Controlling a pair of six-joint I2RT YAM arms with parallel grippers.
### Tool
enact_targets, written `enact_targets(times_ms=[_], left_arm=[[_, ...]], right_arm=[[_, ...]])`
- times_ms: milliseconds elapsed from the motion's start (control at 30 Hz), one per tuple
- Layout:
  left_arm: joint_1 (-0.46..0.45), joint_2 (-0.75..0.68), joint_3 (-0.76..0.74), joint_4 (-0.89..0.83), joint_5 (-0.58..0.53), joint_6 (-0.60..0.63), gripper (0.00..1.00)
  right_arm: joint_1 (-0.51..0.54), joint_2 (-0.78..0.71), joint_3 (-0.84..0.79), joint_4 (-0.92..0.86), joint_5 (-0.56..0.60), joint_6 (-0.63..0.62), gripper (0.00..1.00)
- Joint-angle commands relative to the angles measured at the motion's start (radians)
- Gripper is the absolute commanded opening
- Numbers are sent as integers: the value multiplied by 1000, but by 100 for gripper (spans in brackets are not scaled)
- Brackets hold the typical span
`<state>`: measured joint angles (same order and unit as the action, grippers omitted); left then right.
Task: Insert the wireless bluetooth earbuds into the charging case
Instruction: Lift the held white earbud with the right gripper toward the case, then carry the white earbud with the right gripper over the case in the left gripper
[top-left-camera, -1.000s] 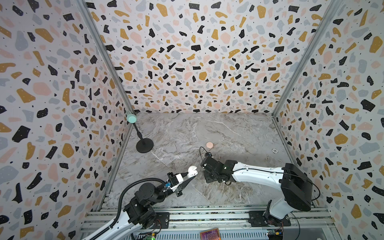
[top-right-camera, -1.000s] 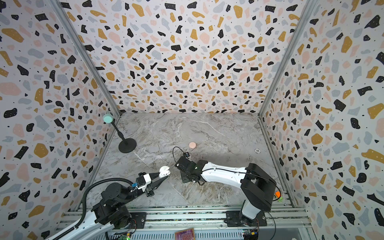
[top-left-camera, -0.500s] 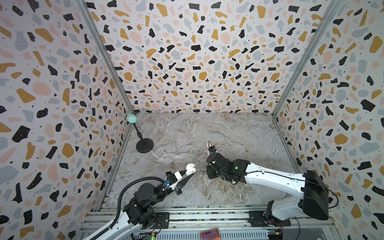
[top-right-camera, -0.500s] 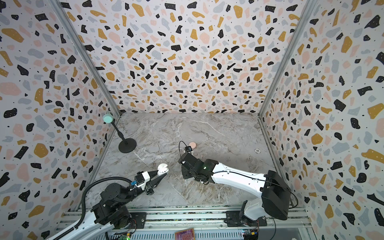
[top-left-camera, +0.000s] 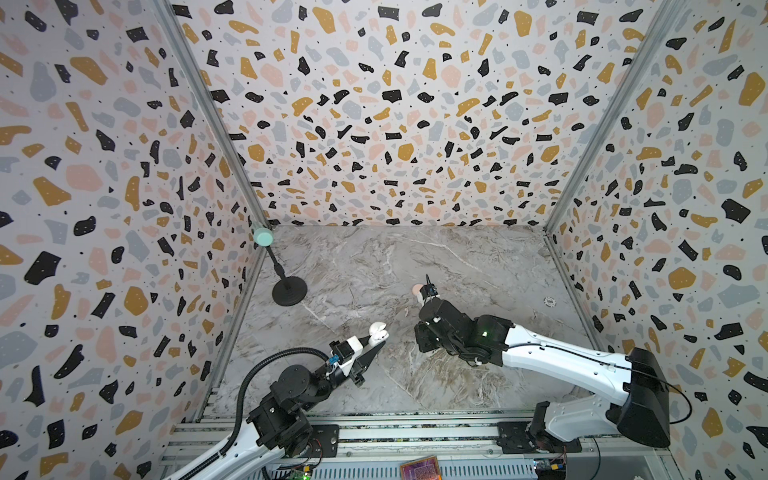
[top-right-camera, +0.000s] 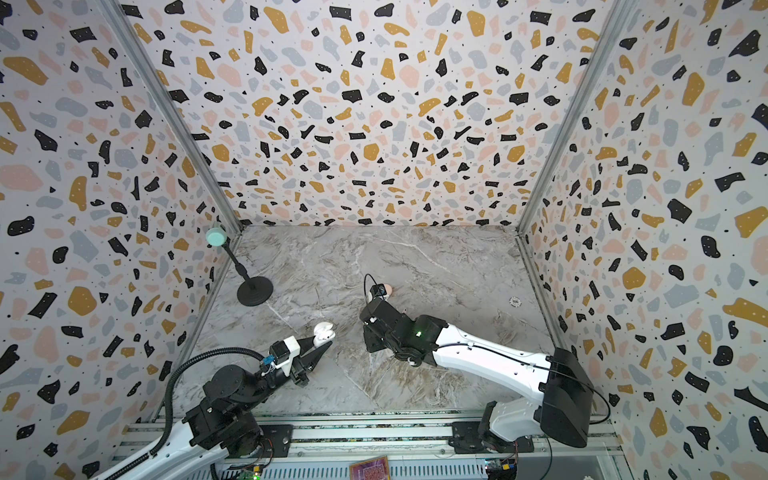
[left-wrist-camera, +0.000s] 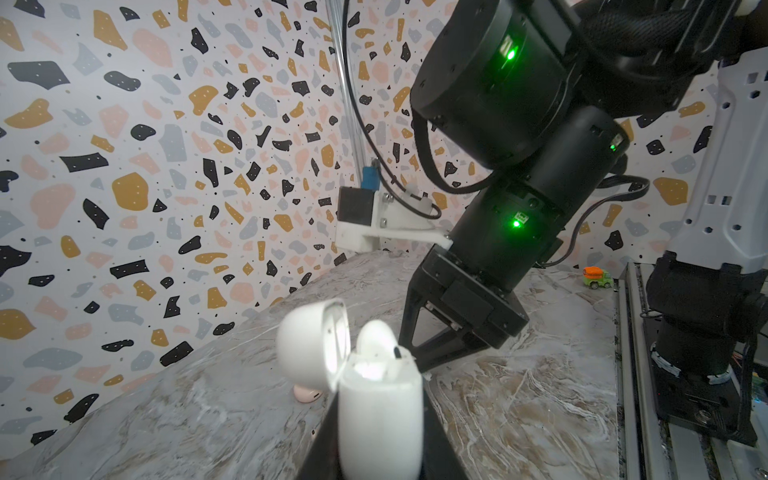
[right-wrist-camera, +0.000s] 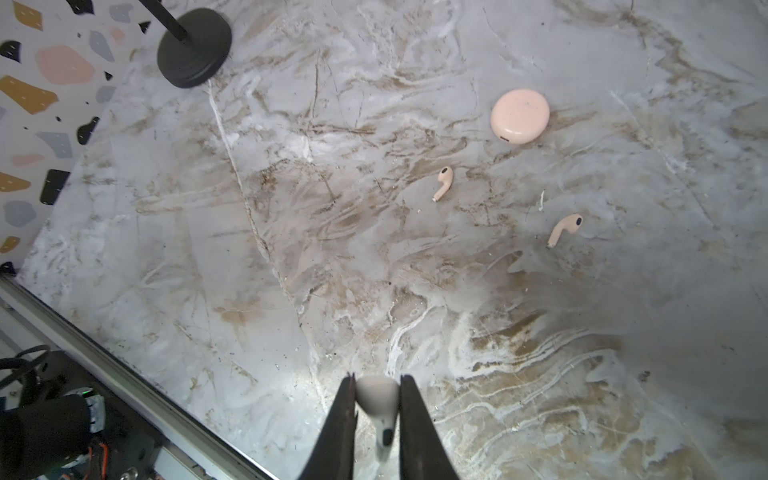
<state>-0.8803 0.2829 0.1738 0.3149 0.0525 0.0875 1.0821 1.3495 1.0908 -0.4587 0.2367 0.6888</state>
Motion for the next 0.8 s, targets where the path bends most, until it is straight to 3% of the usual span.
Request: enact_targets(times_ms=[0, 300, 767], left_arm=[[0, 12, 29, 40, -61, -31, 0], [14, 57, 39, 43, -93, -81, 0], [28, 83, 35, 68, -94, -157, 0]], right_arm=[[3, -54, 68, -22, 24, -26, 14], [22, -67, 154, -7, 19, -77, 14], [131, -97, 191, 159, 24, -181, 15]])
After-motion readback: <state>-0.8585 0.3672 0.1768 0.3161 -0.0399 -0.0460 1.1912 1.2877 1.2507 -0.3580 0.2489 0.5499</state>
